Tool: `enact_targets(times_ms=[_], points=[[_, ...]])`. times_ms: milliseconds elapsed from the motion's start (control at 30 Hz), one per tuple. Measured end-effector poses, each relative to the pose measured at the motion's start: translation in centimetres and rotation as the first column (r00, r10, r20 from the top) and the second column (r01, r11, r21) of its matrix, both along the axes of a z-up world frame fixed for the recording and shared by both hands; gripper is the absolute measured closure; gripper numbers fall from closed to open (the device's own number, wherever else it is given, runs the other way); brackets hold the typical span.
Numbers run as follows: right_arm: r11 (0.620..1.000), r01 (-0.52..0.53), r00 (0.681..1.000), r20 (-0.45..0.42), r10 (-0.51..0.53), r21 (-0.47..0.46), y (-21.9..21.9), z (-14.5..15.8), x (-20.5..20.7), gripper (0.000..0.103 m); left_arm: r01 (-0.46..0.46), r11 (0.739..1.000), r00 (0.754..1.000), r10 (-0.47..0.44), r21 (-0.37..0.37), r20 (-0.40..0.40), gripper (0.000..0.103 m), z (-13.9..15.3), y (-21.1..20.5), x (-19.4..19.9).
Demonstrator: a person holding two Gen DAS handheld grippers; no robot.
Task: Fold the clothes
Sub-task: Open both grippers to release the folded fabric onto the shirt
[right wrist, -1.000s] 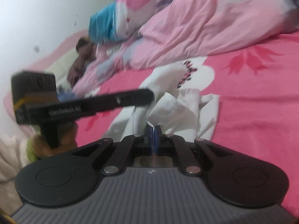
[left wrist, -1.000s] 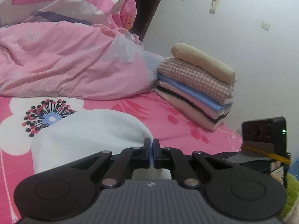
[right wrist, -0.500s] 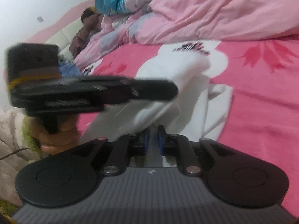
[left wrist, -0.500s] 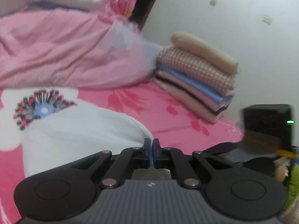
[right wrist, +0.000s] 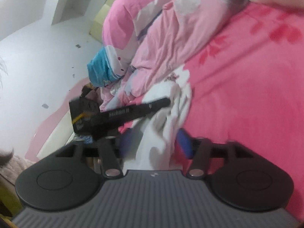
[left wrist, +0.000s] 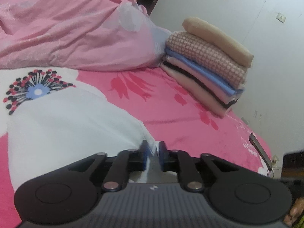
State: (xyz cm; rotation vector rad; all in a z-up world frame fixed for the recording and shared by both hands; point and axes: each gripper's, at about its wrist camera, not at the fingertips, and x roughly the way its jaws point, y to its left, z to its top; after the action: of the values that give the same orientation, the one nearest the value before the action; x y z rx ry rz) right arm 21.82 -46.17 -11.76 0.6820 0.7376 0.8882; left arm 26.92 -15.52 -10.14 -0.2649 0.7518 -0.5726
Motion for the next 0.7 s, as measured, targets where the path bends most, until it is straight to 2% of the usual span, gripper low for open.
enact_targets(times_ms=[133,200,233,267,367,467,533,633,700], points=[[0.996,0.081,0.997,-0.016,-0.082,-0.023,0.2,-0.5,-2.6,0.044,0.007,1.0,1.0,-0.007,-0.003,0.008,0.062,0.7,0.1,-0.5],[0.987,0.158,0.987,-0.014,-0.158,-0.017,-0.2,-0.2,-3.9,0.046,0.012,1.0,1.0,-0.012,-0.001,0.024,0.055,1.5,0.4,-1.2],[0.98,0.198,0.98,-0.005,-0.199,-0.021,-0.5,0.2,-4.6,0.049,0.016,1.0,0.999,-0.016,0.003,0.035,0.052,2.0,0.5,-1.6],[0.972,0.232,0.973,0.015,-0.232,-0.034,-0.6,0.7,-5.4,0.057,0.023,1.0,0.999,-0.023,0.011,0.049,0.049,2.5,0.6,-2.1],[0.96,0.273,0.961,0.071,-0.269,-0.06,0.1,2.3,-7.3,0.077,0.059,0.997,0.994,-0.063,0.049,0.089,0.048,4.2,1.0,-4.0],[0.955,0.274,0.959,0.105,-0.263,-0.113,1.8,3.1,-8.3,0.082,0.112,0.987,0.986,-0.125,0.112,0.112,0.048,5.3,1.0,-6.3],[0.949,0.269,0.961,0.106,-0.254,-0.168,3.0,2.9,-8.8,0.084,0.156,0.972,0.978,-0.177,0.177,0.113,0.048,5.3,0.7,-8.0],[0.911,0.271,0.963,0.082,-0.258,-0.311,4.7,1.4,-9.4,0.087,0.213,0.936,0.961,-0.252,0.279,0.112,0.048,4.0,-0.2,-10.6],[0.887,0.276,0.961,0.089,-0.262,-0.37,5.5,0.8,-10.0,0.091,0.23,0.914,0.951,-0.284,0.333,0.122,0.048,3.1,-0.6,-12.0]])
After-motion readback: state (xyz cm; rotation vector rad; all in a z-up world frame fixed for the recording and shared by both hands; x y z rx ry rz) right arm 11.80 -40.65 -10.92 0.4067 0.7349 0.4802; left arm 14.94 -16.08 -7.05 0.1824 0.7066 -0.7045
